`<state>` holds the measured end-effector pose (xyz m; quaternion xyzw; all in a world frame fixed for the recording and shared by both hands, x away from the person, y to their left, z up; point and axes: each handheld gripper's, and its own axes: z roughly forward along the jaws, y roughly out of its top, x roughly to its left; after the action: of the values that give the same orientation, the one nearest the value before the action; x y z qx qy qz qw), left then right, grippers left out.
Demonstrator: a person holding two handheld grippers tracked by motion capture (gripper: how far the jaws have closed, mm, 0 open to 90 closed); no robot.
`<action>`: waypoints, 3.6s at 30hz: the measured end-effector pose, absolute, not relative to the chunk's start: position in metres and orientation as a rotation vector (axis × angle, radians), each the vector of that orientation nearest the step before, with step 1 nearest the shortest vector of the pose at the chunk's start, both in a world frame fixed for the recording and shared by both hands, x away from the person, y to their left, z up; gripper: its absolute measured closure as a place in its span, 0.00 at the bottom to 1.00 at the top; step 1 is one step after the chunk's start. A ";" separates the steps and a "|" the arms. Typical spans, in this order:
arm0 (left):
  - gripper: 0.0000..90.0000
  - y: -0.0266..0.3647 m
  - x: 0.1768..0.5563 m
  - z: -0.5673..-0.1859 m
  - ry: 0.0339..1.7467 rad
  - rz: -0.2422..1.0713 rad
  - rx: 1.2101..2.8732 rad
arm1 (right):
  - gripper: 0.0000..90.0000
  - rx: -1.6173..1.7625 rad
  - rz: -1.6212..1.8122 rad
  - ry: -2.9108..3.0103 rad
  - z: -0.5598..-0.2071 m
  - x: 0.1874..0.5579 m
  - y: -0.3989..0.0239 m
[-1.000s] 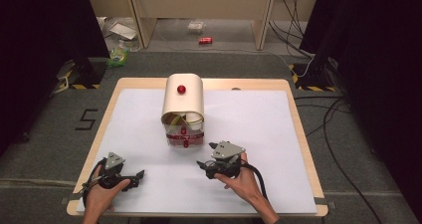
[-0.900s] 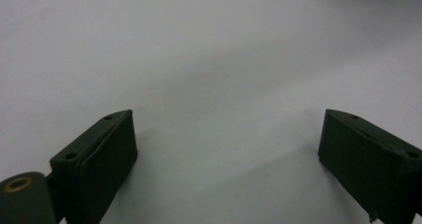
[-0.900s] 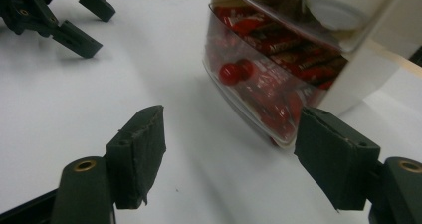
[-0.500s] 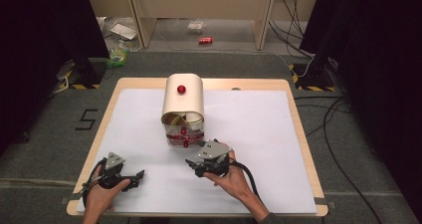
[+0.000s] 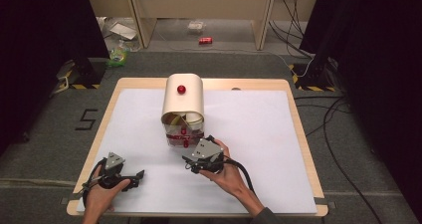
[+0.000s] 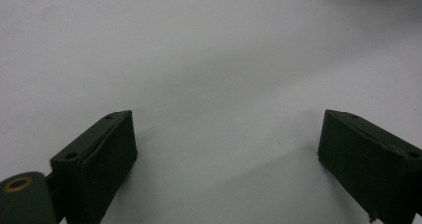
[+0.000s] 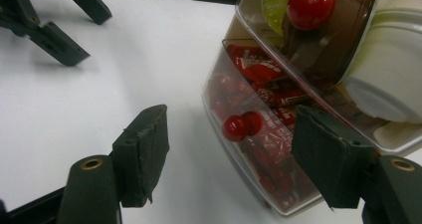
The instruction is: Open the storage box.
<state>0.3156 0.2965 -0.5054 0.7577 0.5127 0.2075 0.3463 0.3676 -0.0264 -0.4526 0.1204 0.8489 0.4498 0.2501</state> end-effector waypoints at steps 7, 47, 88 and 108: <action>0.08 0.297 0.316 -0.505 1.331 0.538 1.966 | 0.35 0.229 1.127 2.272 -0.456 0.367 -0.019; 0.08 0.297 0.316 -0.505 1.330 0.538 1.965 | 0.36 0.261 1.242 2.423 -0.449 0.360 -0.023; 0.08 0.297 0.316 -0.505 1.330 0.537 1.965 | 0.44 0.239 1.294 2.548 -0.453 0.339 -0.033; 0.08 0.297 0.315 -0.505 1.330 0.537 1.965 | 0.47 0.206 1.289 2.622 -0.460 0.329 -0.033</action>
<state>0.3155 0.2966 -0.5054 0.7575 0.5127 0.2072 0.3471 0.3291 -0.0326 -0.4601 0.0700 0.8902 0.4375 0.1063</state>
